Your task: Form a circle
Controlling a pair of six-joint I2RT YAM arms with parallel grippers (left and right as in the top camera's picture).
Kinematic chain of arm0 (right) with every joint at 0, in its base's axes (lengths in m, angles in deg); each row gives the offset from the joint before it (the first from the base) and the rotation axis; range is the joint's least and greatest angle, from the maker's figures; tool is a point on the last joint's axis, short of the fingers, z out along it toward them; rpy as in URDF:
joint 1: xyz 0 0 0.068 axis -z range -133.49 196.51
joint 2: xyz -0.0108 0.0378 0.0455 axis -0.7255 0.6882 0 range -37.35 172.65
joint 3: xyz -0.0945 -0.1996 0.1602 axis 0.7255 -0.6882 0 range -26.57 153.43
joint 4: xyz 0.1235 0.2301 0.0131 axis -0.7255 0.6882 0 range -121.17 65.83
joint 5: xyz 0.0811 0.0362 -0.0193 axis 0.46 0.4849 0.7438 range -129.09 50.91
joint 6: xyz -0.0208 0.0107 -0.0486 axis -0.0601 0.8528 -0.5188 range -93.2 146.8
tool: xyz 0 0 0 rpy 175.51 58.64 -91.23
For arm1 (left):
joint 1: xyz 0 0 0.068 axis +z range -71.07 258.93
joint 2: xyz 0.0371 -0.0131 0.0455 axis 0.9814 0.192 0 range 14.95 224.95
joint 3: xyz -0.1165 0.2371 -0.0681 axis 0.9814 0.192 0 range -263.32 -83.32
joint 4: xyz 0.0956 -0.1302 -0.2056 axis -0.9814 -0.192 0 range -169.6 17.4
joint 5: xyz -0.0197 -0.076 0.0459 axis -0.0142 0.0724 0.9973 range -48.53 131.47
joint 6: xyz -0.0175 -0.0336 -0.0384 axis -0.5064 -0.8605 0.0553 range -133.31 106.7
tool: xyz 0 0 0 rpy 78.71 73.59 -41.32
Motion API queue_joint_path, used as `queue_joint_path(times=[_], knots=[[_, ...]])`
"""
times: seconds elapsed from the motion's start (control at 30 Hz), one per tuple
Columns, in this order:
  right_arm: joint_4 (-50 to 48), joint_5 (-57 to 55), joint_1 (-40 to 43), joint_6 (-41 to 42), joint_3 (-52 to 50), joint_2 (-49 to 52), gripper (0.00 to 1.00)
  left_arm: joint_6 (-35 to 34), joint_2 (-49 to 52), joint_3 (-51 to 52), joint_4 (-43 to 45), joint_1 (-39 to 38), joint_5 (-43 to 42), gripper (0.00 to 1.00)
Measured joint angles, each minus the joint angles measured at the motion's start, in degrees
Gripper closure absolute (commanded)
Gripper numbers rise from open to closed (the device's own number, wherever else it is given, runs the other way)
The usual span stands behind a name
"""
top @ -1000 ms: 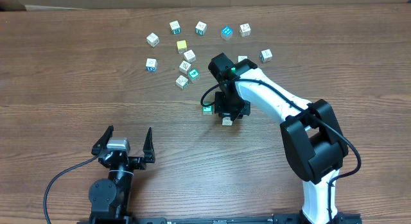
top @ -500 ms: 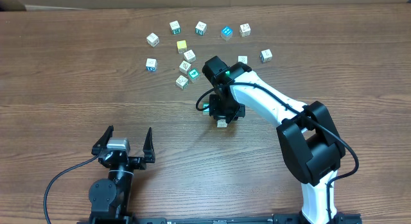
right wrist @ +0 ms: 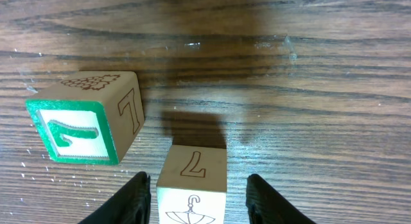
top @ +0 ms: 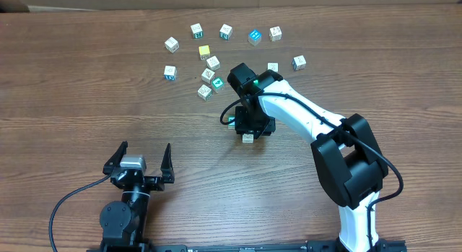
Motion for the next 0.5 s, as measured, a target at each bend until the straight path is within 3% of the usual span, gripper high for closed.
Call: queue_joint_path(times=[0.1, 0.23, 0.5], knots=[[0.2, 0.0, 0.0, 0.0, 0.0, 0.0, 0.54, 0.0, 0.0, 0.0, 0.0, 0.0, 0.0, 0.00], [1.2, 0.1, 0.0, -0.2, 0.0, 0.0, 0.63, 0.0, 0.0, 0.0, 0.0, 0.0, 0.0, 0.00], [2.0, 1.1, 0.0, 0.0, 0.0, 0.0, 0.68, 0.0, 0.0, 0.0, 0.0, 0.0, 0.0, 0.00]])
